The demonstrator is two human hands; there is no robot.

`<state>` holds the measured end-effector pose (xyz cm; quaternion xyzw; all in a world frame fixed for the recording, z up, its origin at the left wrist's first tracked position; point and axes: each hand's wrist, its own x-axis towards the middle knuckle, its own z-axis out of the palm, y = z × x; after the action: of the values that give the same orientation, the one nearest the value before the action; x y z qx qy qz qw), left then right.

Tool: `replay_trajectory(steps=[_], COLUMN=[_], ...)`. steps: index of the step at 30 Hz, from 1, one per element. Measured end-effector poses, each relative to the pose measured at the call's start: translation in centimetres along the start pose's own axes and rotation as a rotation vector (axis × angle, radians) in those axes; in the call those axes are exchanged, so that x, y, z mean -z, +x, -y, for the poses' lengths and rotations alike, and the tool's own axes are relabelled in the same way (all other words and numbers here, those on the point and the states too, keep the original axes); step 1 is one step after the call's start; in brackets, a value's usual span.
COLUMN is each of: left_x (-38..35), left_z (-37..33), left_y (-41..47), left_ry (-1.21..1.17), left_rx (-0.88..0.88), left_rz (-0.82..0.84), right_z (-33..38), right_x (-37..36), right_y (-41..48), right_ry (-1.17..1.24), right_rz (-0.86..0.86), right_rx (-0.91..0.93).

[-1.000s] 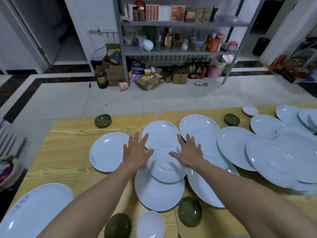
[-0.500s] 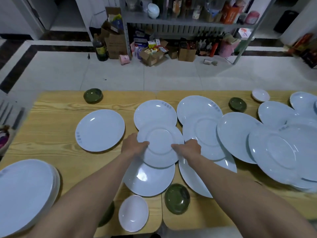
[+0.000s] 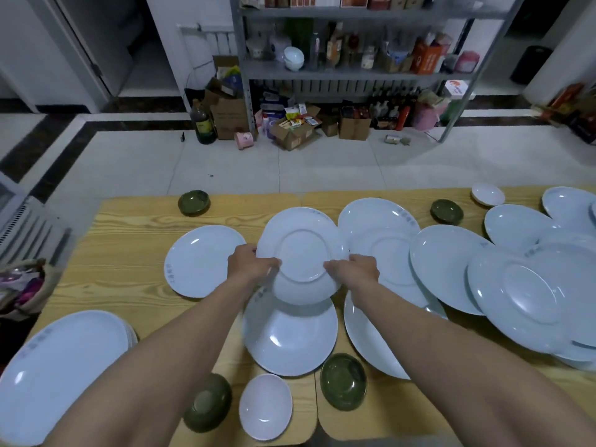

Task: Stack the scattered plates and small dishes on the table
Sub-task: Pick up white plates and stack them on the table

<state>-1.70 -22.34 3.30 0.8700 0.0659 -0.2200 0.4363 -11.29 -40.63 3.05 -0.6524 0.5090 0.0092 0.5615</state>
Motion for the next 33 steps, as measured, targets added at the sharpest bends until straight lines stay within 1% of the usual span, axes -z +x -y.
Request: replay_trajectory(steps=[2, 4, 7, 9, 11, 14, 16, 20, 26, 31, 33], left_x=[0.9, 1.8, 2.9, 3.5, 4.0, 4.6, 4.8, 5.2, 5.6, 6.0, 6.5], left_z=[-1.2, -2.3, -4.0, -4.9, -5.6, -5.5, -4.7, -2.6, 0.6, 2.4, 3.7], left_y=[-0.6, -1.2, -2.0, -2.4, -2.8, -2.9, -3.0, -3.1, -1.1, 0.1, 1.3], left_ry=[-0.013, -0.087, -0.236, -0.403, -0.575, -0.718, -0.727, -0.593, -0.529, -0.599, -0.587], left_rx=[-0.05, -0.091, -0.133, -0.104, -0.058, -0.045, -0.066, -0.14, -0.096, -0.092, -0.055], left_rz=[-0.037, -0.061, -0.067, -0.023, 0.016, 0.032, 0.04, 0.049, 0.063, 0.03, -0.026], right_z=[1.3, 2.5, 4.5, 5.3, 5.8, 6.1, 5.9, 4.3, 2.8, 2.7, 2.9], right_x=[-0.1, -0.3, -0.3, -0.3, -0.3, -0.6, -0.6, -1.0, -1.8, -3.8, -4.8], right_y=[-1.0, -1.8, -3.1, -3.7, -4.2, -4.9, -5.3, -5.2, -5.6, -4.7, -4.4], right_ry=[0.085, 0.188, 0.34, 0.485, 0.606, 0.649, 0.623, 0.526, 0.436, 0.557, 0.619], right_rz=[-0.008, -0.014, -0.028, 0.017, 0.05, 0.092, 0.136, 0.243, 0.373, 0.307, 0.273], right_rx=[0.048, 0.07, 0.031, 0.0, 0.012, 0.051, 0.064, 0.103, -0.044, -0.048, -0.043])
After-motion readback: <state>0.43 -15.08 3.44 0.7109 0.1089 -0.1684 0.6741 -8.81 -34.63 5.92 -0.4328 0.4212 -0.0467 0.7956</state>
